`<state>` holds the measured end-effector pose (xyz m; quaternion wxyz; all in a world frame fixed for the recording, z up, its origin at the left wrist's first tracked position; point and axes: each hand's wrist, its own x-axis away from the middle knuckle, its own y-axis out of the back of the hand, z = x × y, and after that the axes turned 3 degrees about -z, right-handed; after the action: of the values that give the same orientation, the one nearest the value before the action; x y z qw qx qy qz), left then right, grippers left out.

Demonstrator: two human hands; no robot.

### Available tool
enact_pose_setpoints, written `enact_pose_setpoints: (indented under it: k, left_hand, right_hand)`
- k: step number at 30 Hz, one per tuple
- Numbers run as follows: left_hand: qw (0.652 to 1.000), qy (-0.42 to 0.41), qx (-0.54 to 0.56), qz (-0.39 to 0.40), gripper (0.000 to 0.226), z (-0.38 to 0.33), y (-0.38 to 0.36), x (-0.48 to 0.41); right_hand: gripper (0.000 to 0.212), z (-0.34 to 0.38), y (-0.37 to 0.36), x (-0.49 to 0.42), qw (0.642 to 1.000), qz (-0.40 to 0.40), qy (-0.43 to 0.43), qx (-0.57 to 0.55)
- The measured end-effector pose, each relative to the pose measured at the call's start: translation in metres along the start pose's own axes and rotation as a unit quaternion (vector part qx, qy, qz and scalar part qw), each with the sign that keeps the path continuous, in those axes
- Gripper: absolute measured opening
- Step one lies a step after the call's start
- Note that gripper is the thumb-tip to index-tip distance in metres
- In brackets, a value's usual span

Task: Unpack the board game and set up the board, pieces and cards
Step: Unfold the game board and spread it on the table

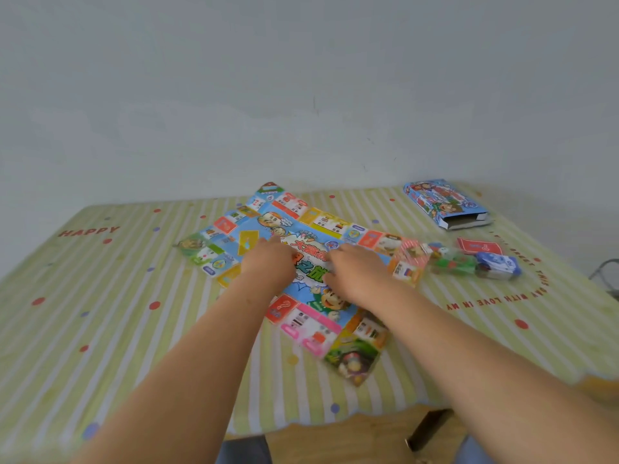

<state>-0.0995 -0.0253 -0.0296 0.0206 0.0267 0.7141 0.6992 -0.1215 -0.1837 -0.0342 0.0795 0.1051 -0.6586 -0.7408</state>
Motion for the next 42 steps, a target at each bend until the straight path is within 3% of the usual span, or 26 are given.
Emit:
enact_pose_setpoints:
  k: [14,26,42]
  left_hand:
    - [0.995,0.063,0.064,-0.04,0.036,0.003,-0.015,-0.008]
    - [0.994,0.075,0.058,-0.058,0.047,0.021,-0.028,0.001]
    - [0.992,0.096,0.059,-0.053,0.05,0.037,-0.033,-0.028]
  right_hand:
    - [0.056,-0.004,-0.012,-0.003,0.999,0.007,-0.036,0.024]
    - [0.056,-0.016,-0.022,-0.02,0.999,0.025,-0.021,-0.043]
    - [0.058,-0.016,-0.027,-0.058,0.998,0.047,-0.038,-0.03]
